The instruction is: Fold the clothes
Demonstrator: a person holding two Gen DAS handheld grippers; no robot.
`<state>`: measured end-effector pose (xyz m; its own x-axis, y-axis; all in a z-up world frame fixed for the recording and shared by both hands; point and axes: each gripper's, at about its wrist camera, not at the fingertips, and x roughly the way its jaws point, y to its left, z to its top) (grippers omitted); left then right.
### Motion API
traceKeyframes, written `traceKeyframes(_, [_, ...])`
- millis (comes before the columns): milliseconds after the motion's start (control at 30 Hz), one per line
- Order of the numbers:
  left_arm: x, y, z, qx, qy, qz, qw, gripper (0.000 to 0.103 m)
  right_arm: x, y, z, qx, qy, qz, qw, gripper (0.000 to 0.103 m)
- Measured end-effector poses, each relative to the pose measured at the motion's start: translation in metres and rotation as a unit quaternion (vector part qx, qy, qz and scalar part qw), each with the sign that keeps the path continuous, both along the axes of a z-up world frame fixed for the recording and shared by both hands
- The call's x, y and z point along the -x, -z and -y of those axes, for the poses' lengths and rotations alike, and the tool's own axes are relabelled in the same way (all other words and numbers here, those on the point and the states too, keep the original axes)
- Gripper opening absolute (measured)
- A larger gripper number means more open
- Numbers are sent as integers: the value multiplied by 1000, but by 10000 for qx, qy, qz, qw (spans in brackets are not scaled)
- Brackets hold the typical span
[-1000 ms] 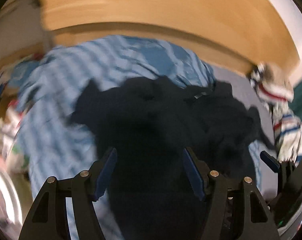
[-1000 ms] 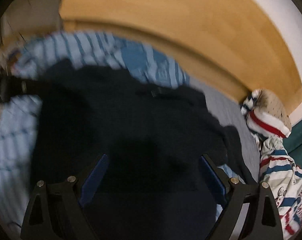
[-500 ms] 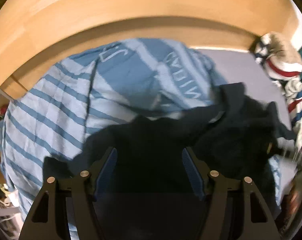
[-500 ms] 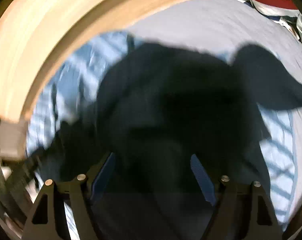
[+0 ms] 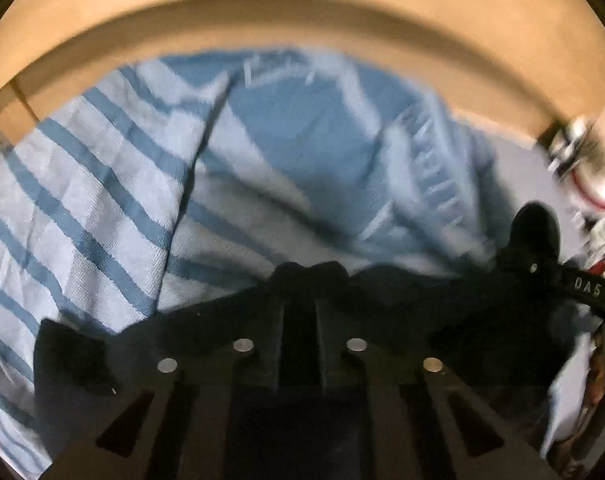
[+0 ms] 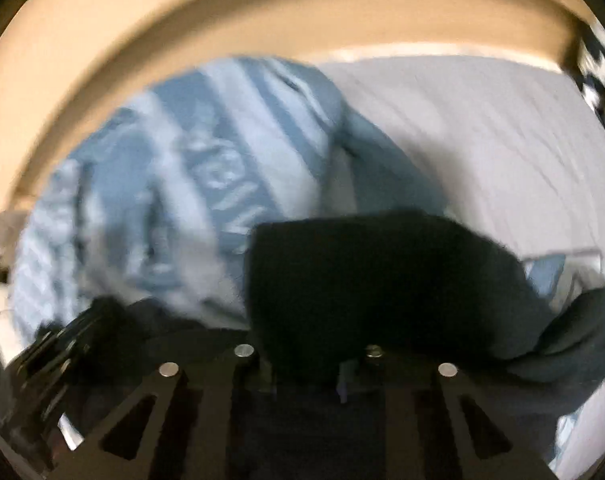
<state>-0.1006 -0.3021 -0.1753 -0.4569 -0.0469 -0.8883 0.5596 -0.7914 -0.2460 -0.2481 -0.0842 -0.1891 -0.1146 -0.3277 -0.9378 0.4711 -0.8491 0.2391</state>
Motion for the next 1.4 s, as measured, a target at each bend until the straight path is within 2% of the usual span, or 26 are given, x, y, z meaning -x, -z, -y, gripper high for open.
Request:
traceKeyframes(67, [-9, -13, 8, -140, -307, -501, 9982, 11, -1, -21, -6, 206, -67, -347, 9992, 16])
traceKeyframes(167, [-14, -40, 19, 64, -589, -1068, 9925, 10, 13, -49, -14, 695, 213, -625, 9954, 16])
traceKeyframes(233, [-6, -48, 25, 149, -587, -1056, 9926, 10, 27, -55, -12, 884, 394, -686, 9929, 15])
traceKeyframes(300, [8, -40, 36, 164, -784, -824, 9934, 10, 43, -53, -8, 1049, 605, -670, 9904, 15])
traceKeyframes(333, [15, -31, 44, 260, -916, -619, 9935, 10, 50, -41, -6, 1109, 770, -475, 9897, 18])
traceKeyframes(367, [20, -23, 51, 298, -1000, -432, 9936, 10, 53, -27, -1, 1046, 862, -258, 9904, 31])
traceKeyframes(400, [28, -12, 60, 154, -1040, -175, 9943, 10, 57, -12, 3, 982, 955, -41, 9906, 57])
traceKeyframes(433, [28, -1, 66, -260, -1030, 11, 9943, 10, 57, -2, 5, 978, 1024, 145, 9898, 62])
traceKeyframes(467, [22, 5, 71, -753, -1035, -8, 9918, 10, 50, 1, 4, 1107, 1042, 262, 9880, 62])
traceKeyframes(533, [-3, 2, 80, -1397, -1170, -471, 9821, 11, 36, 3, 1, 1346, 1037, 418, 9846, 63])
traceKeyframes(600, [-31, -13, 86, -1246, -1369, -653, 9805, 28, 18, -16, 6, 1444, 732, 83, 9868, 71])
traceKeyframes(633, [-45, -21, 87, -1001, -1513, -590, 9816, 59, 4, -30, 14, 1387, 373, -205, 9894, 71])
traceKeyframes(667, [-59, -27, 88, -778, -1655, -535, 9817, 81, -6, -39, 23, 1339, 2, -401, 9902, 72])
traceKeyframes(733, [-85, -34, 91, -562, -1910, -447, 9790, 81, -28, -48, 57, 1203, -789, -594, 9878, 74])
traceKeyframes(800, [-98, -28, 94, -570, -1885, -222, 9802, 81, -40, -38, 82, 1114, -1098, -358, 9870, 78])
traceKeyframes(867, [-108, -19, 96, -532, -1791, 103, 9823, 80, -44, -19, 101, 969, -1156, 9, 9886, 78])
traceKeyframes(967, [-108, 2, 88, -168, -1613, 684, 9844, 78, -42, 11, 115, 848, -811, 596, 9913, 77])
traceKeyframes(1000, [-107, 10, 85, -38, -1547, 866, 9841, 74, -40, 18, 116, 886, -663, 726, 9912, 77])
traceKeyframes(1033, [-106, 17, 82, 91, -1480, 1049, 9834, 57, -36, 25, 117, 952, -454, 872, 9906, 77])
traceKeyframes(1067, [-108, 22, 80, 223, -1458, 1145, 9824, 29, -32, 30, 118, 1059, -282, 970, 9892, 70])
traceKeyframes(1100, [-114, 20, 79, 360, -1519, 1083, 9818, 26, -30, 27, 119, 1255, -195, 960, 9872, 37])
traceKeyframes(1133, [-122, 17, 79, 370, -1584, 921, 9824, 7, -27, 23, 121, 1424, -175, 900, 9856, 24])
traceKeyframes(1167, [-132, 12, 82, 189, -1665, 631, 9838, 8, -24, 16, 127, 1506, -282, 734, 9855, 13])
traceKeyframes(1200, [-140, 7, 86, 129, -1765, 488, 9830, 8, -22, 9, 132, 1537, -362, 598, 9856, 9])
traceKeyframes(1333, [-165, -9, 105, 145, -2044, 264, 9784, 8, -1, -23, 159, 1826, -567, 168, 9814, 9])
traceKeyframes(1400, [-178, -13, 110, 14, -2167, 44, 9762, 8, 3, -34, 166, 1886, -584, -29, 9803, 9])
